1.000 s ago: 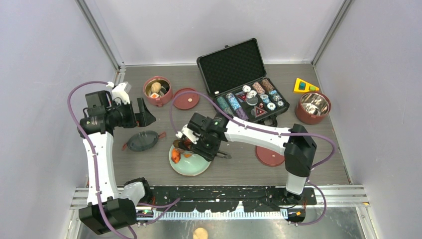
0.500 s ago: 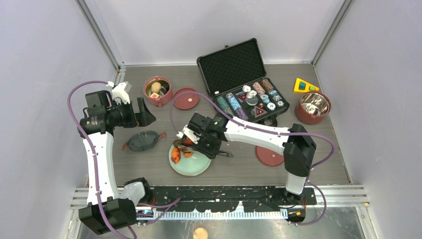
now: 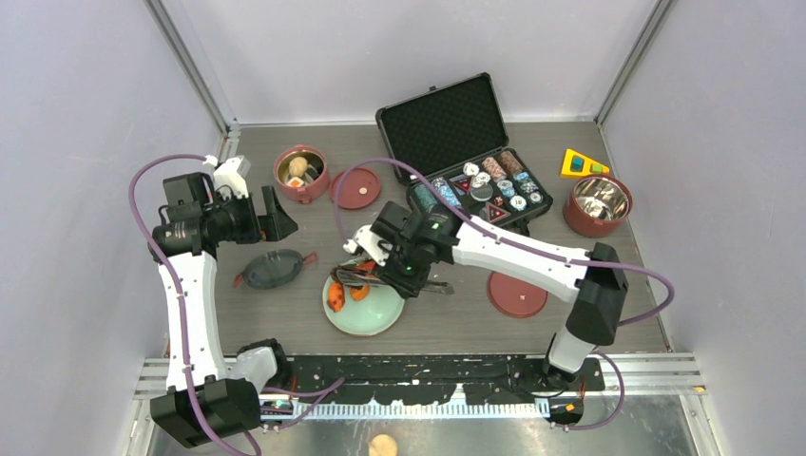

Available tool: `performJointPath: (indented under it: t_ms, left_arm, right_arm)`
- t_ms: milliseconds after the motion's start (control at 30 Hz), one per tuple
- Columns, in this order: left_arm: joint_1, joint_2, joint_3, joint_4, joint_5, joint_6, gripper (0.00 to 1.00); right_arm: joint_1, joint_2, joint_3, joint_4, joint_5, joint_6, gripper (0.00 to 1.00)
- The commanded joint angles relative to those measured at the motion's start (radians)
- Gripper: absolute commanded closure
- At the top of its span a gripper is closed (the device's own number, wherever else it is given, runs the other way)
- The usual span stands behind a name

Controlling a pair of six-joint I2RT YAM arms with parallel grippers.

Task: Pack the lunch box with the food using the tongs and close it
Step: Pick up the fake food from the plate, then place the fake food in the packing box.

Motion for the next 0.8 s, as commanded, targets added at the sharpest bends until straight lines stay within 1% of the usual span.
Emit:
performJointPath:
  t_ms: [0,133,267,433,500,600,633,733,767]
  left_arm:
    - [-0.005,0.002,0.045,0.03,0.019,0.013,0.0]
    - [-0.023,0.017,0.058,0.014,0.015,0.036,0.0]
    - [-0.07,0.034,0.062,0.008,-0.019,0.049,0.0]
    - [-0.161,0.075,0.087,-0.018,-0.094,0.088,0.0]
    - [-0.205,0.096,0.108,-0.033,-0.146,0.113,0.0]
    - [-0.266,0.12,0.133,-0.046,-0.239,0.143,0.0]
    - [-0.303,0.134,0.145,-0.051,-0.277,0.15,0.0]
    - [-0.332,0.16,0.173,-0.065,-0.35,0.171,0.0]
    - [-0.336,0.167,0.182,-0.067,-0.371,0.174,0.0]
  right_arm:
    - [-0.059,-0.104,0.043,-0.001,-0.063,-0.008,0.79]
    - [-0.14,-0.15,0.037,-0.011,-0.121,0.006,0.8]
    - [-0.236,-0.217,0.02,-0.012,-0.138,0.006,0.81]
    - [-0.407,-0.292,-0.009,-0.026,-0.158,0.005,0.81]
    - [-0.482,-0.334,-0.035,-0.03,-0.156,-0.003,0.81]
    - [-0.64,-0.39,-0.056,-0.06,-0.168,-0.027,0.81]
    - [-0.693,-0.41,-0.058,-0.078,-0.174,-0.044,0.81]
    - [-0.865,-0.445,-0.055,-0.145,-0.198,-0.09,0.81]
    - [-0.896,-0.454,-0.051,-0.168,-0.205,-0.113,0.81]
